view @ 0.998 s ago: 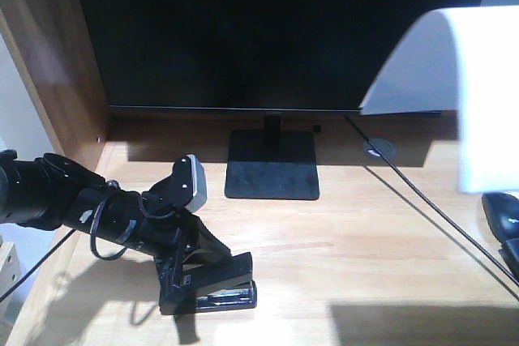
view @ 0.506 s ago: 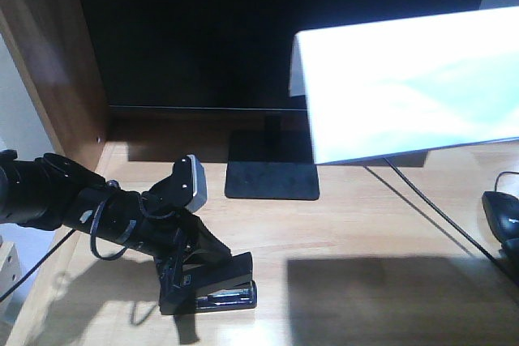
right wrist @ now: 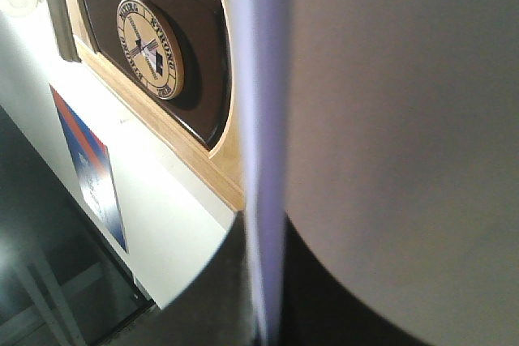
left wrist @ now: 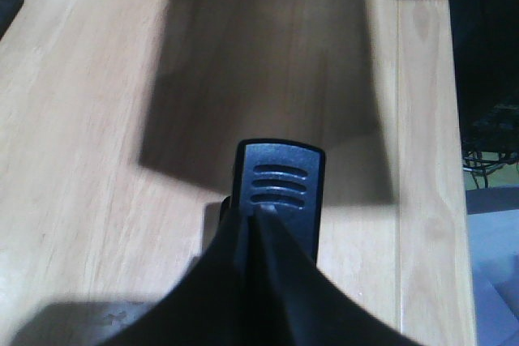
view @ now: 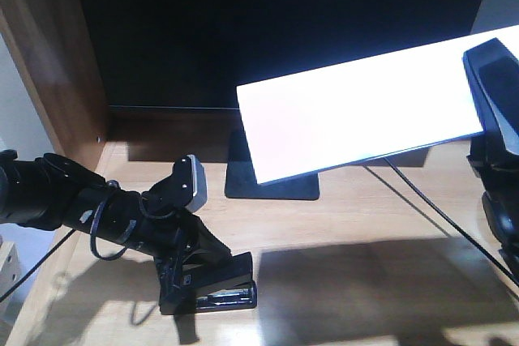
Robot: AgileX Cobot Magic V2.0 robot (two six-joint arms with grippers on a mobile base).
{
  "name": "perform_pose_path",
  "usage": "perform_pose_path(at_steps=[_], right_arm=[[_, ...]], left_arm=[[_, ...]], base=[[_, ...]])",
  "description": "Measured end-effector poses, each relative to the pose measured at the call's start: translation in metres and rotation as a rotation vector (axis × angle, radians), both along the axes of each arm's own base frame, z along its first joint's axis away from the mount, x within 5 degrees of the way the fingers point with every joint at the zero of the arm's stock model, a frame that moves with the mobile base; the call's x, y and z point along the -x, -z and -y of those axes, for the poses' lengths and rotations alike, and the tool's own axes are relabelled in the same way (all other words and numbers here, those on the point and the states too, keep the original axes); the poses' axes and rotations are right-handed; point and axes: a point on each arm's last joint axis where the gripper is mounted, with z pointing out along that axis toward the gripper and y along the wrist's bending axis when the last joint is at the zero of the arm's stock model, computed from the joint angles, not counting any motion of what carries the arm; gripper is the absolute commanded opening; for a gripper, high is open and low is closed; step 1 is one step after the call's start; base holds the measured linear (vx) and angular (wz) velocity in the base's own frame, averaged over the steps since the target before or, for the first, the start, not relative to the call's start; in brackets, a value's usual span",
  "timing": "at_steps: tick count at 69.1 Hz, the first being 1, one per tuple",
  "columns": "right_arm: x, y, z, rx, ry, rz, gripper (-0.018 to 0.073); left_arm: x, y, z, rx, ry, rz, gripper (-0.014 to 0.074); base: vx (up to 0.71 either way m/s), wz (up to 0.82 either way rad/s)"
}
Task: Grab stapler and paper to desk for stapling
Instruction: 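Lower the white paper with the right gripper toward the desk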
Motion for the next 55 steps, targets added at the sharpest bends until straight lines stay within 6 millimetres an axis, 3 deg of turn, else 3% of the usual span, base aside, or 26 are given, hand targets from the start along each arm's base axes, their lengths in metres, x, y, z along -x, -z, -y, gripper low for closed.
perform_pose_path(at_steps=[55], right_arm=[[0.0021, 0.0007, -0.0042, 0.023, -0.025, 0.003, -0.0003]], left_arm=[[0.0, 0.0, 0.0, 0.0, 0.0, 0.0, -0.0006]], base=[[0.0, 0.0]])
